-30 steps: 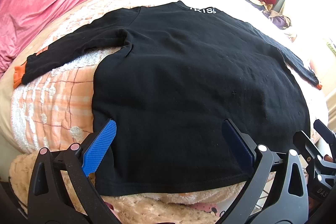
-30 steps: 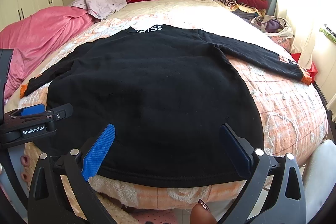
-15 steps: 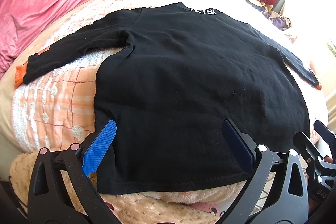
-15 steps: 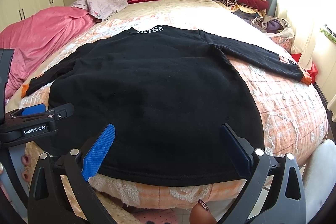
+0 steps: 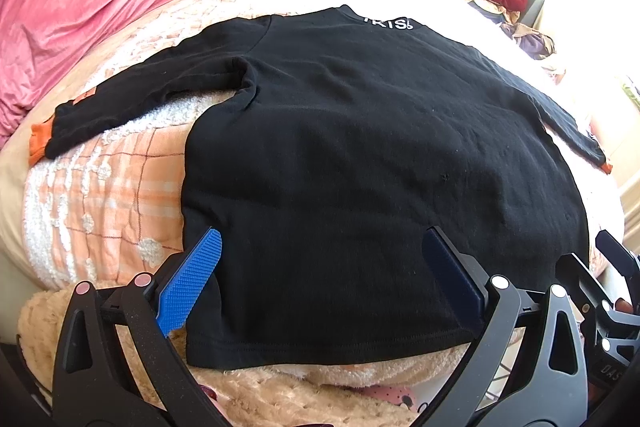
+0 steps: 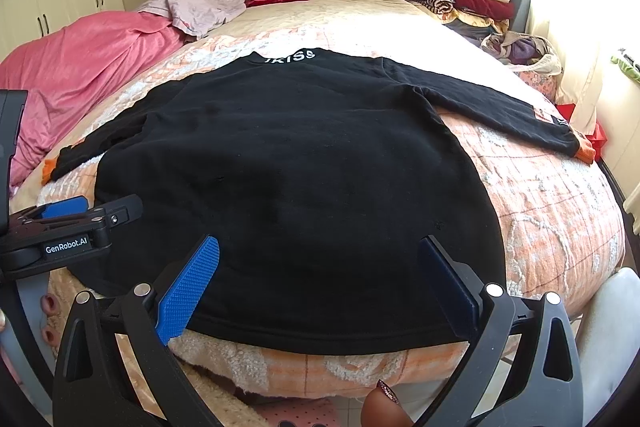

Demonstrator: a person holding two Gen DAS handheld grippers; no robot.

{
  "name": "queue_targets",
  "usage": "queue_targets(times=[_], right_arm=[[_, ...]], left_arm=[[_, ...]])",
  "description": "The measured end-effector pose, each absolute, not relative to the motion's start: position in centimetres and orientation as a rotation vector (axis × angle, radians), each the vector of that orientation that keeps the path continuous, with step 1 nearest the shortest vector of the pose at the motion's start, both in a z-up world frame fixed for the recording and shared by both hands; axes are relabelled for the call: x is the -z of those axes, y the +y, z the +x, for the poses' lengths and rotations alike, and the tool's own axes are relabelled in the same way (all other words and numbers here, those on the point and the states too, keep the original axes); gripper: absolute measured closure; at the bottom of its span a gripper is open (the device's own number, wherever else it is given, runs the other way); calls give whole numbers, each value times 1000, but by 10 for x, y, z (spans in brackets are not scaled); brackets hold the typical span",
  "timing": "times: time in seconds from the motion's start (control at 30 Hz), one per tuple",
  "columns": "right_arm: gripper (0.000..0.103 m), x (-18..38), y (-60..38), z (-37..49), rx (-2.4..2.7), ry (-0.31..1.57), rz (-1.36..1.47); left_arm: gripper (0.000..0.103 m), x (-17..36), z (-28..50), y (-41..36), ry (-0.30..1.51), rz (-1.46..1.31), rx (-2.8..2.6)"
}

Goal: Fold small clothes

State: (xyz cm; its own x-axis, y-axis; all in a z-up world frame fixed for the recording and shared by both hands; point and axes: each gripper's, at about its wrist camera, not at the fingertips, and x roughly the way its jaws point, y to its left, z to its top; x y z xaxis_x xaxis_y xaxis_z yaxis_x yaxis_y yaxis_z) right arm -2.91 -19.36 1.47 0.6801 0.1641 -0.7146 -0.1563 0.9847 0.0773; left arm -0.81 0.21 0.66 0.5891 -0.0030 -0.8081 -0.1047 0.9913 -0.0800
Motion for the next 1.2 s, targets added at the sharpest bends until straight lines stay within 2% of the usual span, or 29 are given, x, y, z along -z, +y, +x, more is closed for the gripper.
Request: queue_targets(times=[0.6, 1.2], right_arm=[[4, -19, -199, -23, -188, 800, 25], [4, -36, -216, 7, -144, 774, 117]], left_arm=[[8, -14, 5, -1, 937, -121, -48], [8, -45, 45, -10, 907, -107, -7]])
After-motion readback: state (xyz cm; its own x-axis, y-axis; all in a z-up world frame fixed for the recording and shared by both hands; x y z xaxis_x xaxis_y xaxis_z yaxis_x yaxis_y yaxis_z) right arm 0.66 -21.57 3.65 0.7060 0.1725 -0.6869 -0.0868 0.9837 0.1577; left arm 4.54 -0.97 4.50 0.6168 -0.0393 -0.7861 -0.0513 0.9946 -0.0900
